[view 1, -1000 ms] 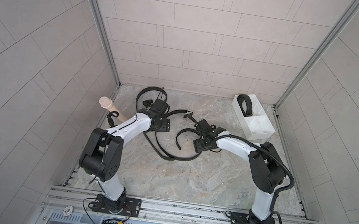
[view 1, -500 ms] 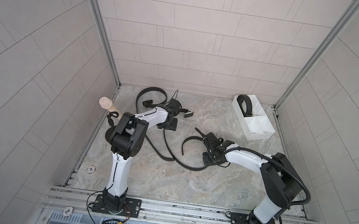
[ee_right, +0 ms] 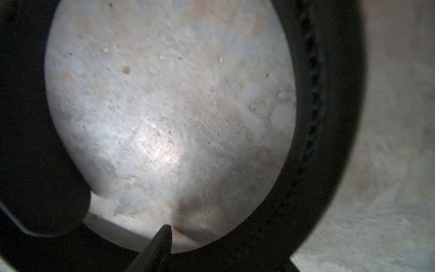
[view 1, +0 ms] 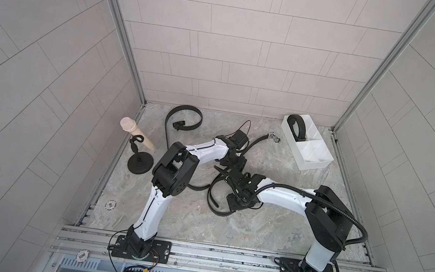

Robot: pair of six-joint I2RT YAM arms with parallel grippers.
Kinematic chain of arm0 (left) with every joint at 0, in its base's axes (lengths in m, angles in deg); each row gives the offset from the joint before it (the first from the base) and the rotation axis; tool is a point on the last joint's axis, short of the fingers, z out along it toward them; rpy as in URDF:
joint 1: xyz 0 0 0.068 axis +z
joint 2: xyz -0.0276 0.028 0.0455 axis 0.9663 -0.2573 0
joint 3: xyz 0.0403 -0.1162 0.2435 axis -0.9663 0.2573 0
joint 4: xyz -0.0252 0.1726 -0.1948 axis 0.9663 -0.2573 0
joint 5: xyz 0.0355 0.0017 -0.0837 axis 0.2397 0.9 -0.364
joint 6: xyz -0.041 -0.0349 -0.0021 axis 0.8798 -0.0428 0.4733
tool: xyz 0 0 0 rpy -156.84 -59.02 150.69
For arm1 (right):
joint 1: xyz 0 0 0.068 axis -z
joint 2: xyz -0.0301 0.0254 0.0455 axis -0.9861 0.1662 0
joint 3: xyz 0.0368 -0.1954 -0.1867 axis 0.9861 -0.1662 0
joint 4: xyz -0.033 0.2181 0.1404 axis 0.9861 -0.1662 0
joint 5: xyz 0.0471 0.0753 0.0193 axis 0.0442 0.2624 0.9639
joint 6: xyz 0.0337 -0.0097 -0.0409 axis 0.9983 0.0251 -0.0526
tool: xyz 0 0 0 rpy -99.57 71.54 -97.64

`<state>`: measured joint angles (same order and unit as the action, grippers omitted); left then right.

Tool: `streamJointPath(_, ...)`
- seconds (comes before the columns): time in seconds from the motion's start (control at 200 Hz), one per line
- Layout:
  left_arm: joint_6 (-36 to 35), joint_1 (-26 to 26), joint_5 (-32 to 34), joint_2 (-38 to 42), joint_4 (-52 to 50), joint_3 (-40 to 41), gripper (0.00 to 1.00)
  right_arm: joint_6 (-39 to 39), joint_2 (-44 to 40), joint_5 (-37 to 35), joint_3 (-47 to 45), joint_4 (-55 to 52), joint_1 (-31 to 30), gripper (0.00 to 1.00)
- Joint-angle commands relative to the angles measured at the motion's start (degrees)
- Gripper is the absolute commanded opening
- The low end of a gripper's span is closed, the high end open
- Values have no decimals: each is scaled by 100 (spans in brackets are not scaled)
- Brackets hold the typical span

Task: Place the belts into the storage roll
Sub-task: Move the belt at the center of the board.

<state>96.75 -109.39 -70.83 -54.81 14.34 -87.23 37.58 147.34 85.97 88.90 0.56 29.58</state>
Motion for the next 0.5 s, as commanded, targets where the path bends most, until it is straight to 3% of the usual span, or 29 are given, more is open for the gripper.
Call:
streamJointPath(0.0,21,412,-58,689,129,645,77,-92,-234,77,154,-394,-13,67)
streamJointPath(0.16,-63,512,-48,1451,241,1269,89,-231,-888,51,143,-858,128,77)
streamJointPath(0.32,-47,508,-101,2017,376,1983,92,-239,-1366,110,101,-1011,738,83)
streamJointPath(0.496,-104,143,65,2530,434,2755,92,-147,-1158,140,408,-763,1576,86)
